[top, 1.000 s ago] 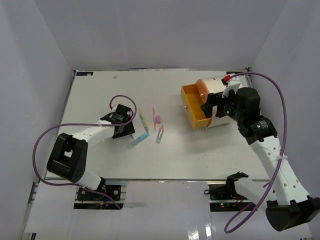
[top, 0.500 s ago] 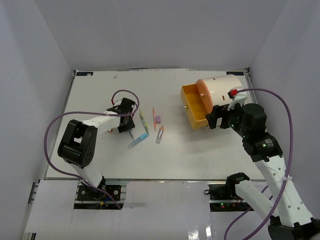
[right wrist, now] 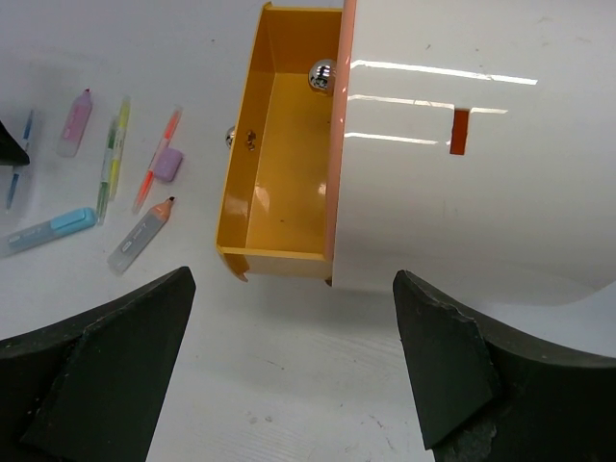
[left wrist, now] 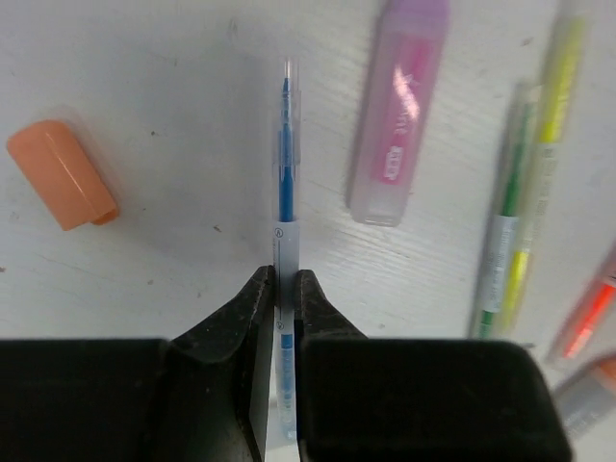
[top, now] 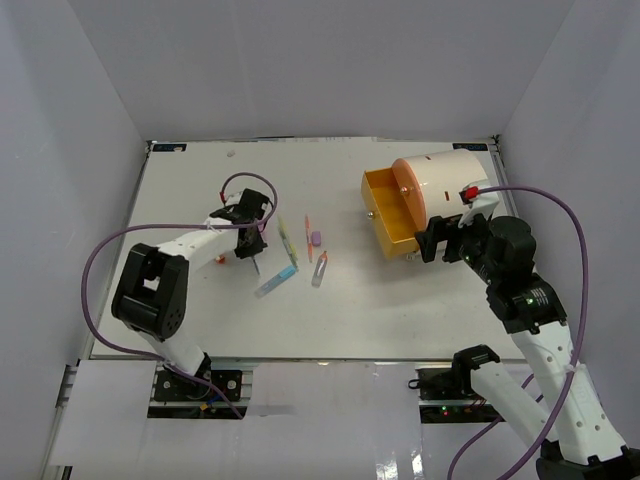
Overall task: Sort the stationery into containers
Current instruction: Pick up the pen from the center of the board, then place the pen in the drawer.
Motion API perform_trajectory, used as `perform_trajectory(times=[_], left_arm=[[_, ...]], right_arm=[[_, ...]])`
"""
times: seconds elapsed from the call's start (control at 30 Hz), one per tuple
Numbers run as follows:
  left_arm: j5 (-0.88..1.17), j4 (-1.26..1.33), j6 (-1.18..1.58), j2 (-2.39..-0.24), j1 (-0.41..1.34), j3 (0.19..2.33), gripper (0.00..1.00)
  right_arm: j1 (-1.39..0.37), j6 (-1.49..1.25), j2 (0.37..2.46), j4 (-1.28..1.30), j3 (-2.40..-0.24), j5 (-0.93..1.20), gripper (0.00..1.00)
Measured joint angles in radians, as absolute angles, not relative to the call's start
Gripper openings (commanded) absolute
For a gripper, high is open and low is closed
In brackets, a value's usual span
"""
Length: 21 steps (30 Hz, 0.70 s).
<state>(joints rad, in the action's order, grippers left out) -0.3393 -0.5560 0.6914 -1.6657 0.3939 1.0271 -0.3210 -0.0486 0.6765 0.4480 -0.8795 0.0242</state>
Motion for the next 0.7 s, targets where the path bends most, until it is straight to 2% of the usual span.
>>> perform_trajectory(times=[0.13,0.27,0.4,0.7], left_arm=[[-0.302,-0.575,0.674,-1.602,0.393,1.122,0.07],[-0.182,-0.546,0.691,-1.531,0.401,1.238,0.08],[-0.096,-0.477,0.747,-1.494,0.469,1.331,0.1],[-0.021,-0.322,0.9,-1.668,0.69,1.547,0.12]], right_arm=[[-0.321,-0.048,0.659,0.446,-0.873,0.02,0.9],[-0.321,-0.049,0.64,0.444,-0.87,-0.008,0.9],[-0.321,-0.05,0.613,0.436,-0.858,-0.034,0.9],[-0.321,-0.051,0.569,0.422,-0.852,-0.069,0.9]])
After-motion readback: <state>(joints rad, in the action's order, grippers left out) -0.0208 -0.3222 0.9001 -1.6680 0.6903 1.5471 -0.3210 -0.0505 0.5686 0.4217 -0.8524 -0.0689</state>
